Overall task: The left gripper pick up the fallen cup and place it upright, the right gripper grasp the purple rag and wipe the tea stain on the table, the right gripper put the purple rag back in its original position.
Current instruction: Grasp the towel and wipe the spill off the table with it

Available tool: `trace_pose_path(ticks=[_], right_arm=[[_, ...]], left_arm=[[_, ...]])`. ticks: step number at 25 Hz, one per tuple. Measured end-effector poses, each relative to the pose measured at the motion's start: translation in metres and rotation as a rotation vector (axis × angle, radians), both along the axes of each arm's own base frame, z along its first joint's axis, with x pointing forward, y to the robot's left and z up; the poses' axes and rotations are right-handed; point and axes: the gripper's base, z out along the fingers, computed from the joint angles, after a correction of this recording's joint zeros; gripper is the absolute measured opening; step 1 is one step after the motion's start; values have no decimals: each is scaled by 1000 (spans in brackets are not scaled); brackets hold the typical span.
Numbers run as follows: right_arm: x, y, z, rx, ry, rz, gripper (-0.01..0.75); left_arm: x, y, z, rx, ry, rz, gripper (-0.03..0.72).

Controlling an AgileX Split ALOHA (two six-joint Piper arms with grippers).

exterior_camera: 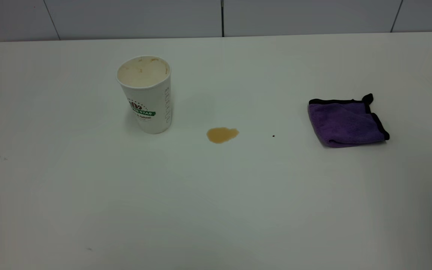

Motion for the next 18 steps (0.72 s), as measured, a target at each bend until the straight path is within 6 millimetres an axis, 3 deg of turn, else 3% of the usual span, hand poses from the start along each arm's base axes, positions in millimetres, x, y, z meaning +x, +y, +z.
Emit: trace_pose_path(ticks=[6, 14, 18], right_arm=[[70, 4, -34, -45, 121, 55, 628], [140, 52, -98, -114, 209, 207, 608], [174, 63, -131, -126, 253, 220, 603]], left_arm=[[0, 0, 0, 0, 0, 0, 458], [0, 0, 0, -1, 1, 1, 458], [0, 0, 0, -1, 1, 1, 458]])
